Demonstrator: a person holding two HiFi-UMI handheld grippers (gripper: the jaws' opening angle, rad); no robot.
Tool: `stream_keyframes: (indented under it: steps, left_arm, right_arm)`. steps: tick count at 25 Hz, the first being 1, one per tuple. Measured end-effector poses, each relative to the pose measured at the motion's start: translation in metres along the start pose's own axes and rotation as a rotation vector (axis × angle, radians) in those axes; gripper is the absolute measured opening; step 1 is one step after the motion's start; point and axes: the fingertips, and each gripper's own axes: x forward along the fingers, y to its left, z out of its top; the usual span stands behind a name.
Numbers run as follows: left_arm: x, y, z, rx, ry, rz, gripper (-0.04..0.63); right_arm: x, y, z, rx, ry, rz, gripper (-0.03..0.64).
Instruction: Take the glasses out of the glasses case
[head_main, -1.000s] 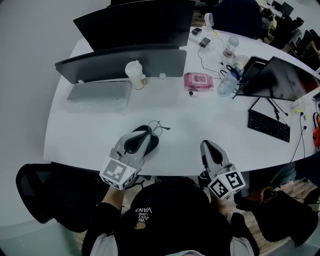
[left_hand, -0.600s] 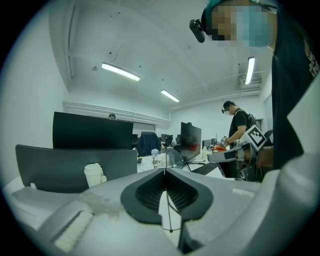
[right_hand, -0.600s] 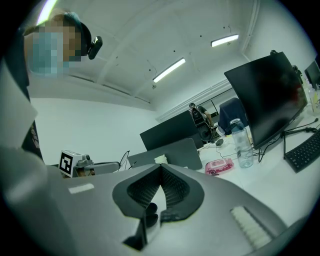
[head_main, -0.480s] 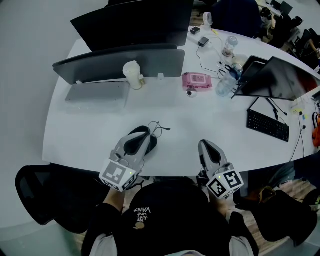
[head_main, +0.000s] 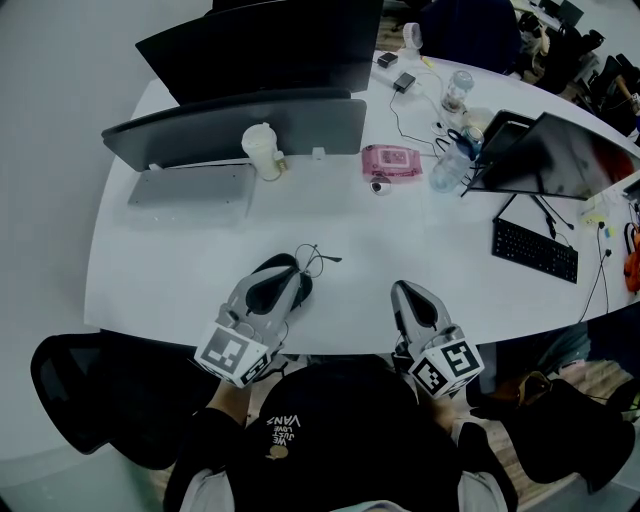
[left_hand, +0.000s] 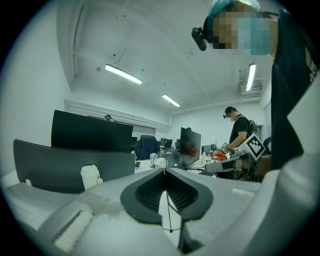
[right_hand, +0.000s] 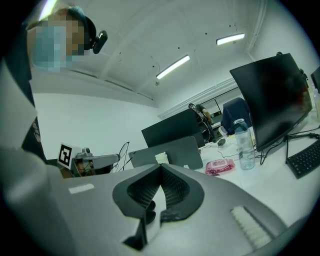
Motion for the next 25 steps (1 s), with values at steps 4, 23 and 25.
stream_keyframes:
  steps: [4, 23, 25]
  left_arm:
    - [0.0004, 0.0, 0.002, 0.0, -0.007, 0.0, 0.008]
    - [-0.0015, 0.0041, 0.0016, -0.007, -0.012, 0.009, 0.008]
    - [-0.0021, 0.0047, 0.0006, -0.008, -0.012, 0.011, 0.008]
  right_arm:
    - [0.0008, 0.0006, -0.0007, -0.026, 0.008, -0.002, -0.003]
    - [0.0057, 0.0018, -0.001, -0.03, 0.011, 0.01, -0.003]
    - [0.006, 0.0024, -0.0016, -0.03, 0.011, 0.011, -0.003]
